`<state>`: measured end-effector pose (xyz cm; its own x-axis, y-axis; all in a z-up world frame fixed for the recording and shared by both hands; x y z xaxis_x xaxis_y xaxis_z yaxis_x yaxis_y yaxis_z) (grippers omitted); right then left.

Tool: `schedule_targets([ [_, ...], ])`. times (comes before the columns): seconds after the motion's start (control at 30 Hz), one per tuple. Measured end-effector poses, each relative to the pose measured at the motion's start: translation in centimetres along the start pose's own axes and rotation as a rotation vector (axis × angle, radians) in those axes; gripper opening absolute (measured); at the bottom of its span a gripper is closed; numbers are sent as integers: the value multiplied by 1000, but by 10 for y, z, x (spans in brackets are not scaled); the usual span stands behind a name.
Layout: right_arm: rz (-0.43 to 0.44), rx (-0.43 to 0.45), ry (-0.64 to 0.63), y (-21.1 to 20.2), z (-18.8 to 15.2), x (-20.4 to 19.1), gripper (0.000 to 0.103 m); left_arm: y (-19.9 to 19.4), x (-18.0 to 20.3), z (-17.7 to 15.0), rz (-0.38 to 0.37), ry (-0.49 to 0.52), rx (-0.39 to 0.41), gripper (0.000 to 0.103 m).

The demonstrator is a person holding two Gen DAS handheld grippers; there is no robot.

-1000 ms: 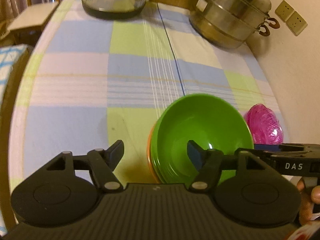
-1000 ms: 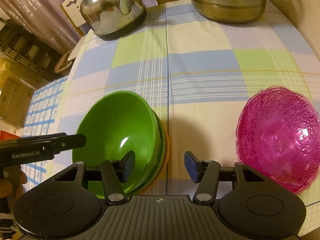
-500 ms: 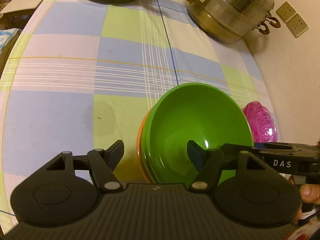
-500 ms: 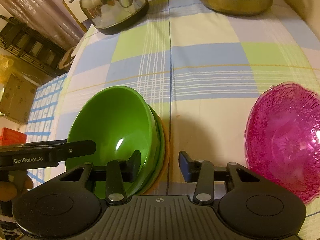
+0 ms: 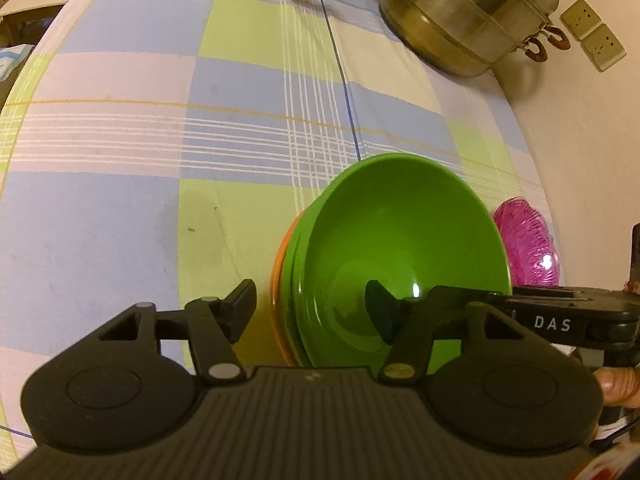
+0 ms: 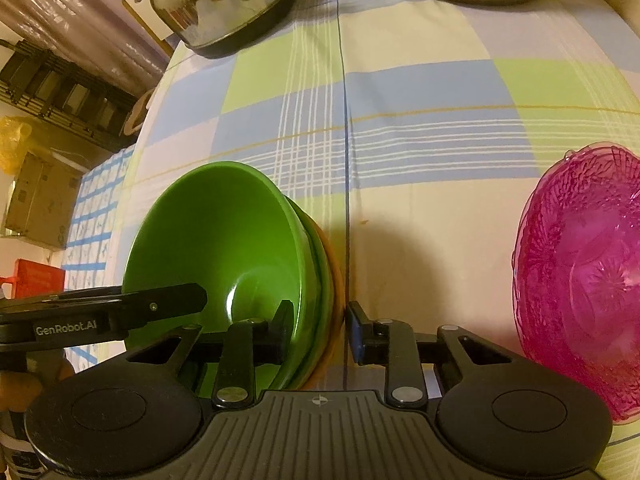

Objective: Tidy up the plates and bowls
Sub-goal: 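Close both grippers on the rim of the nested bowl stack, then lift the bowl stack with both grippers toward the pink dishes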

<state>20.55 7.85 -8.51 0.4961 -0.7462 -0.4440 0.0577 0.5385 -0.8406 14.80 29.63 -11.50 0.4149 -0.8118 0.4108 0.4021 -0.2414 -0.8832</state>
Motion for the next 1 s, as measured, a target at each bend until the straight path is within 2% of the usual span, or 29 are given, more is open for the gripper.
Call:
schedule_targets([
  [0.03,0,-3,-1,1,0,0,28,1,0,0,3,0,-3,56],
  [0.13,-5,-12,-3,5,2,-1,27,5,0,0,15,0,-17,46],
  [0.2,-10,-16,-3,7,1,0,26,7,-1,-1,29,-2,-23,45],
  [0.53,-23,-23,-2,9,1,-2,25,12,-7,-2,61,-7,-39,26],
  [0.67,-31,-25,-4,11,2,-3,24,12,-7,-3,60,-8,-44,21],
  [1.0,-56,-23,-4,12,1,-6,21,12,1,-4,94,34,-41,21],
])
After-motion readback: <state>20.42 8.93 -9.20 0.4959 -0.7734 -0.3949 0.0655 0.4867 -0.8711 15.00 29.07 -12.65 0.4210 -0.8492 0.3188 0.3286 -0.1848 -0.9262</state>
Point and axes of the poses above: each gripper's, at about its wrist camera, not at the fingertips, and y roughly the way its jaws point, x to its right, z to its top, the point moved 3 cm from there along y, roughly the way its jaws point, and after that the axes turned 10 degrees about -y, right-handed, at the moved point
